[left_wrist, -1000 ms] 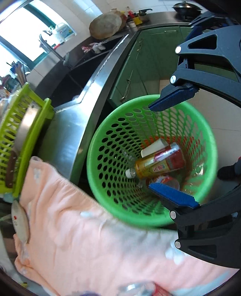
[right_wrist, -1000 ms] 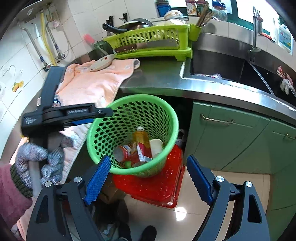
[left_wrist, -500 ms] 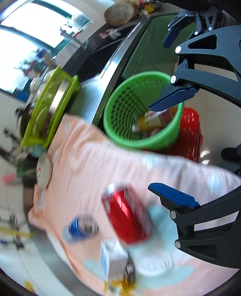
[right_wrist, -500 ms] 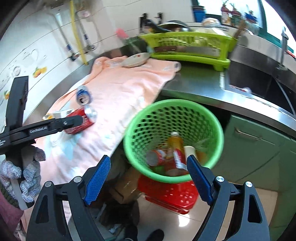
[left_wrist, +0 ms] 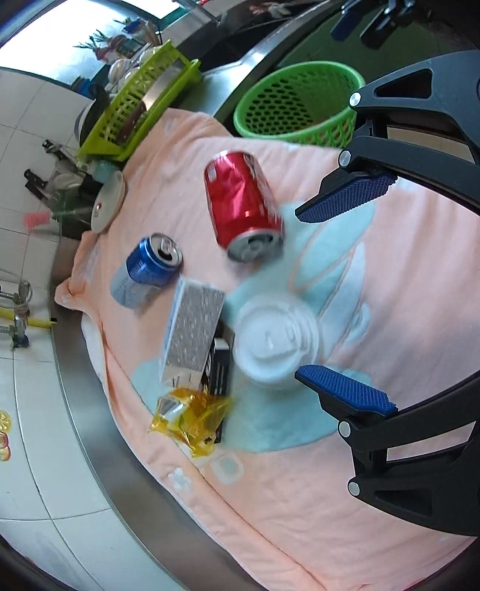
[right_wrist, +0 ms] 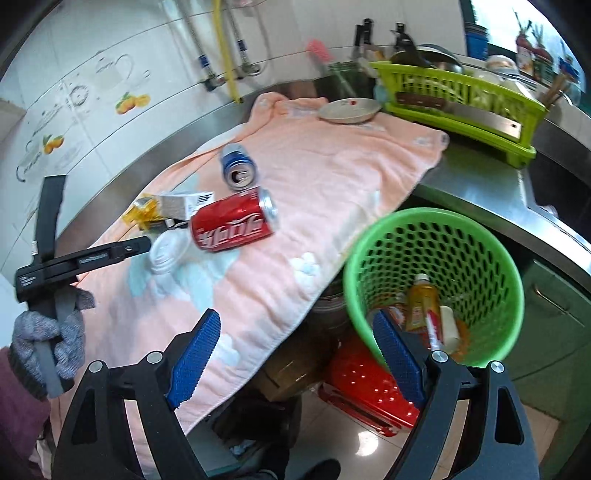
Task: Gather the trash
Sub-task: 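Lower the left gripper onto the white cup lid and close on it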
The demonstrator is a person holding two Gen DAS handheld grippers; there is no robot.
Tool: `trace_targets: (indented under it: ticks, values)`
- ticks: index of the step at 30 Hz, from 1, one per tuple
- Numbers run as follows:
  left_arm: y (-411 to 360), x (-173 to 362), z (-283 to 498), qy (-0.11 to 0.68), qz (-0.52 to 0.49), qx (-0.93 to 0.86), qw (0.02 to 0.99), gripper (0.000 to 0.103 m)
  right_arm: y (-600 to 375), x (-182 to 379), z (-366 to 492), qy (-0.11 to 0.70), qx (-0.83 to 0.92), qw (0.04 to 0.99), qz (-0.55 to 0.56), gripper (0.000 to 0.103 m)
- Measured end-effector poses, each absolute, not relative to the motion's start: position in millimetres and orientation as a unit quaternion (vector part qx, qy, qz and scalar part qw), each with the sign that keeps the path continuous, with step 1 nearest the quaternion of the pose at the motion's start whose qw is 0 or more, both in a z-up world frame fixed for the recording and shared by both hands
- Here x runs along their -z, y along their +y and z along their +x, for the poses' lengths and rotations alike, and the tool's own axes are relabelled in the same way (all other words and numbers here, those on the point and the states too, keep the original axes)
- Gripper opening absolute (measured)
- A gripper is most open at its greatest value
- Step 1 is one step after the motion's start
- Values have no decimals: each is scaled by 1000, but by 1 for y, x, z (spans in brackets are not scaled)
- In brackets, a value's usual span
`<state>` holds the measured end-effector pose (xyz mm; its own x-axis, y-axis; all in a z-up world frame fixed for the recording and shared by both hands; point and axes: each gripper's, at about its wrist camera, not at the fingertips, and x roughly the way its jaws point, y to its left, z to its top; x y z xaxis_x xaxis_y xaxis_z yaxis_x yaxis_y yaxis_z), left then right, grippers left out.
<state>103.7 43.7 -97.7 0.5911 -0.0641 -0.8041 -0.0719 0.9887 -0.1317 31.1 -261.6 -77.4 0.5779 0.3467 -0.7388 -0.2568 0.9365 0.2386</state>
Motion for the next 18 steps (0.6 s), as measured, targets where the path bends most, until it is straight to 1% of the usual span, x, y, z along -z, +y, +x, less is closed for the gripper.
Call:
trace_targets:
  ticks: [11,18]
  values:
    - [55,126,138,481,-15,4,876,79,-236,84,37,436,-179,881,48,82]
    - [55,137,151,489,-3,10,872,79,-227,88,44,443,-177,877,50,82]
